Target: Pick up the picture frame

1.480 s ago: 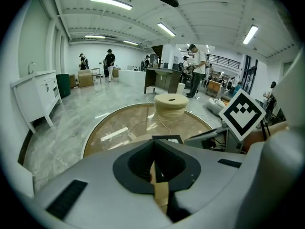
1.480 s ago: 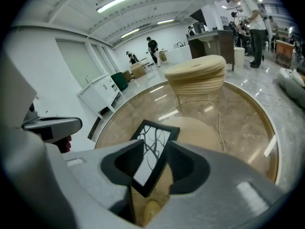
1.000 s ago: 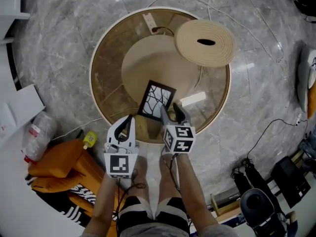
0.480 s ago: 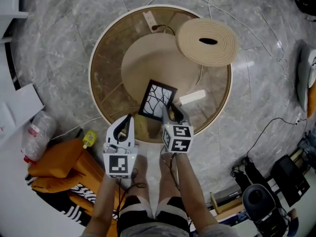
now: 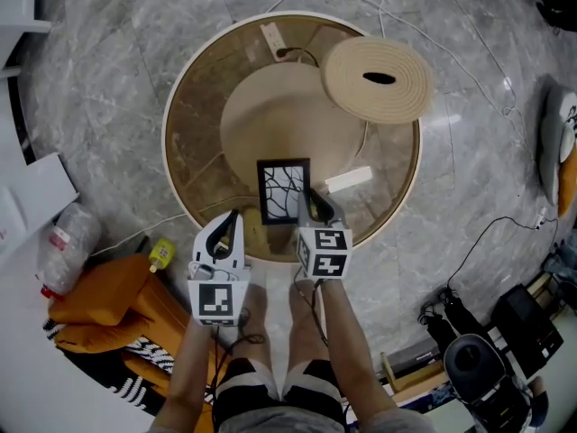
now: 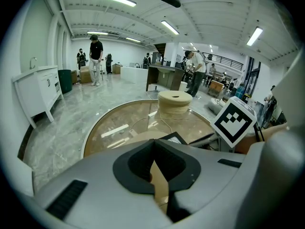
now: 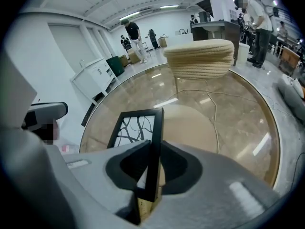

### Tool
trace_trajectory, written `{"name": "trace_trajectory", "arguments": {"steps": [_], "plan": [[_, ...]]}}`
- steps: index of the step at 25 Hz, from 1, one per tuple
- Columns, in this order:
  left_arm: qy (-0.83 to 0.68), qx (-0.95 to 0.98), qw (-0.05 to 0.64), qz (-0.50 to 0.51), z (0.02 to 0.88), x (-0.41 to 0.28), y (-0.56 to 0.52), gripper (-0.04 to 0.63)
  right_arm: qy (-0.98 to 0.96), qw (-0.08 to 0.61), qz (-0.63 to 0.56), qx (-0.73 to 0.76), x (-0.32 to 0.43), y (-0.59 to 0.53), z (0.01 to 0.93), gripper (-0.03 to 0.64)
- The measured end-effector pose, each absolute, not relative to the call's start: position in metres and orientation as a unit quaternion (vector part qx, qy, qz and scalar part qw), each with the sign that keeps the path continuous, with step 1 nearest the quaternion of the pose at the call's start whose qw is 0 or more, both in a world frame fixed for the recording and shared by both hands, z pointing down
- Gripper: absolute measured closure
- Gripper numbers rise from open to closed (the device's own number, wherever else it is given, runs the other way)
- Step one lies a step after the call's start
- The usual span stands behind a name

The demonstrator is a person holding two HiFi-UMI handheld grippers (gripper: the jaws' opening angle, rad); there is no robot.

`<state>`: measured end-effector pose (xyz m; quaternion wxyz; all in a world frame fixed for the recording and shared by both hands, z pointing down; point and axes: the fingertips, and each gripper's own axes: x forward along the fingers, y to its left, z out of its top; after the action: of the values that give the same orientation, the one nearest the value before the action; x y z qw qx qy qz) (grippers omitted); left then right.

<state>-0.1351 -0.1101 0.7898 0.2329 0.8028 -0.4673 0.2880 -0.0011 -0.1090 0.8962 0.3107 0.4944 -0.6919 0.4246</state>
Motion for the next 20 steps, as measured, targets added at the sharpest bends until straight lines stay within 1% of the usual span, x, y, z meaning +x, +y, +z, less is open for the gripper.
{"name": "trace_trajectory", "arguments": {"steps": [6, 9, 13, 20], "plan": [[-0.472, 0.801, 0.229, 0.289, 0.781, -0.137, -0.110, 0.578, -0.705, 0.302, 0.408, 0.495, -0.004, -0.114, 0.881, 0.554], [-0.493, 0.789, 0.242, 0.276, 0.767, -0.140, -0.113, 0.578, -0.713, 0.292, 0.397, 0.499, -0.005, -0.119, 0.865, 0.554], [-0.483, 0.803, 0.211, 0.280, 0.745, -0.141, -0.116, 0.578, -0.725, 0.280, 0.375, 0.505, -0.005, -0.130, 0.834, 0.554], [-0.495, 0.807, 0.183, 0.264, 0.682, -0.144, -0.126, 0.578, -0.750, 0.256, 0.331, 0.512, -0.008, -0.153, 0.754, 0.554]]}}
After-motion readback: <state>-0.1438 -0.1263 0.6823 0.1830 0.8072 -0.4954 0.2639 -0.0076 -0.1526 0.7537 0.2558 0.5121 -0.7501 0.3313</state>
